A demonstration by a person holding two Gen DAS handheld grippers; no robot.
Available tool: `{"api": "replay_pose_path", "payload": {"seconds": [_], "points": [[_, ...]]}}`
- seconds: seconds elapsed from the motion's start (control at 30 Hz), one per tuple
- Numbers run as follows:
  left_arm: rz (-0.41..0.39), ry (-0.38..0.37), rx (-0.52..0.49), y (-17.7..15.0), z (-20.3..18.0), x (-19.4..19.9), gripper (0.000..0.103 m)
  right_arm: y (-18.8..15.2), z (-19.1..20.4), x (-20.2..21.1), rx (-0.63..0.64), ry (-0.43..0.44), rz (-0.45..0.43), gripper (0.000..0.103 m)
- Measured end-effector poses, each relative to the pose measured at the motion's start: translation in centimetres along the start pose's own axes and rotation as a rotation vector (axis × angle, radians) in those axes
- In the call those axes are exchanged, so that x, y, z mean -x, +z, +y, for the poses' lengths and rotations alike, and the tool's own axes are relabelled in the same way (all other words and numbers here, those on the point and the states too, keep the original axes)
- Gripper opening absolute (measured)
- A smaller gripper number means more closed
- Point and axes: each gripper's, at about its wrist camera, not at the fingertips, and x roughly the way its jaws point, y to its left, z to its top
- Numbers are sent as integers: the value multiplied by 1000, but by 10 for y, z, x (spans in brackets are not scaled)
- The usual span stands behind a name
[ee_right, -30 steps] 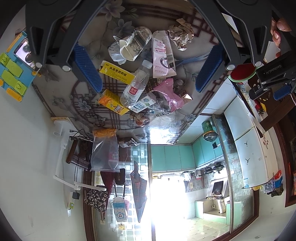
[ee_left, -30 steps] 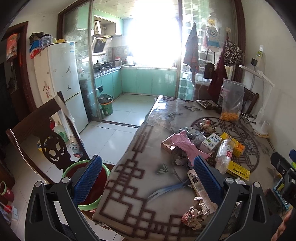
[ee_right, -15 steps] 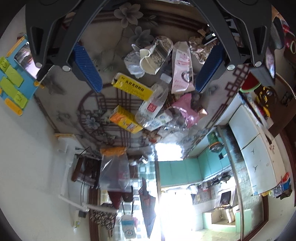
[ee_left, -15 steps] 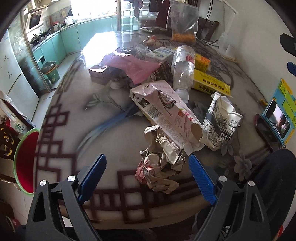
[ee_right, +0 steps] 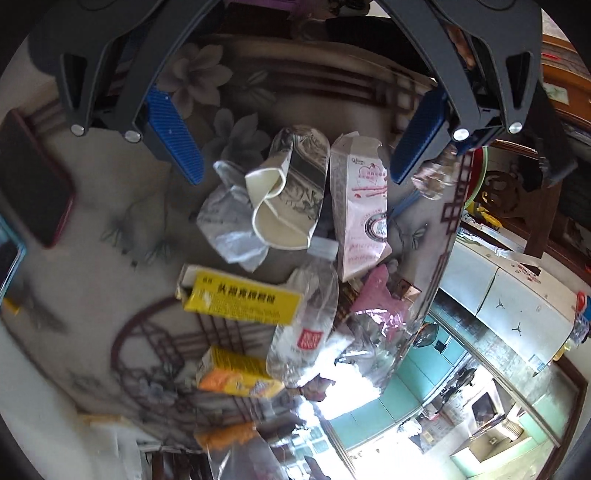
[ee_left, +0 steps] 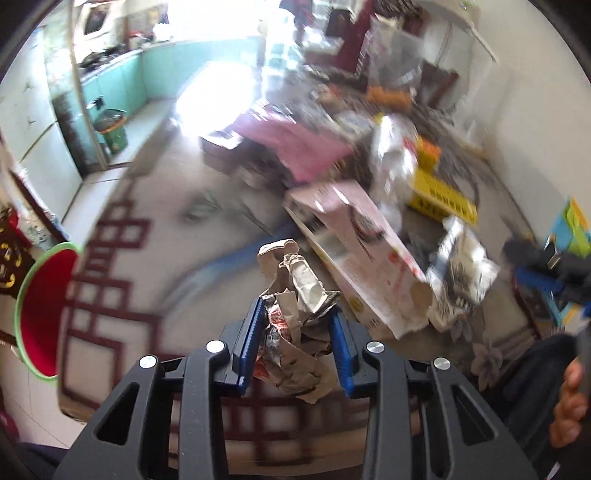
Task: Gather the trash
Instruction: 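Grasp the crumpled brown paper with the left tool while the right tool reaches toward the paper cup, then lift the crumpled paper with the left tool while the right tool grasps the paper cup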
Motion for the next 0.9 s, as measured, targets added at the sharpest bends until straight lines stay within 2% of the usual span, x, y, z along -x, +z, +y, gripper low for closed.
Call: {"api": "replay_pose_path", "payload": {"seconds": [0.17,0.23,0.3,0.33,0.4,0.43,0.5,0.57,0.67,0.73,0.77,0.8,0.83,0.87,0.9], "points": [[-72,35,32,13,20,23,33,-7,-1,-24,-29,35,82,99],[-91,43,42,16,26,29,33,-7,0,-28,-22,39,85,93],[-106,55,44,19,31,33,33,-6,0,-30,-18,42,82,71],[-113,62,45,20,32,35,33,-5,0,-31,-17,48,78,64],[-120,63,56,21,40,42,33,-4,1,-31,-10,60,72,39],[-122,64,62,21,42,43,33,-2,2,-33,-2,59,69,34],[-127,71,70,22,48,45,33,0,4,-28,11,69,45,17],[-138,81,80,23,54,49,33,4,6,-20,29,72,11,7],[-163,91,110,25,67,56,33,11,16,-7,89,50,-32,3],[-171,101,129,27,75,59,33,13,21,-8,114,13,-22,3],[-171,104,134,27,78,60,33,16,21,-10,107,5,-11,9],[-173,106,139,27,81,61,33,15,19,-12,83,-11,-6,37],[-176,112,141,26,83,63,34,15,16,-13,66,-21,-10,59],[-178,117,141,26,85,64,34,12,14,-12,59,-30,-21,89],[-180,122,141,26,86,65,34,12,13,-14,60,-47,-31,88]]}}
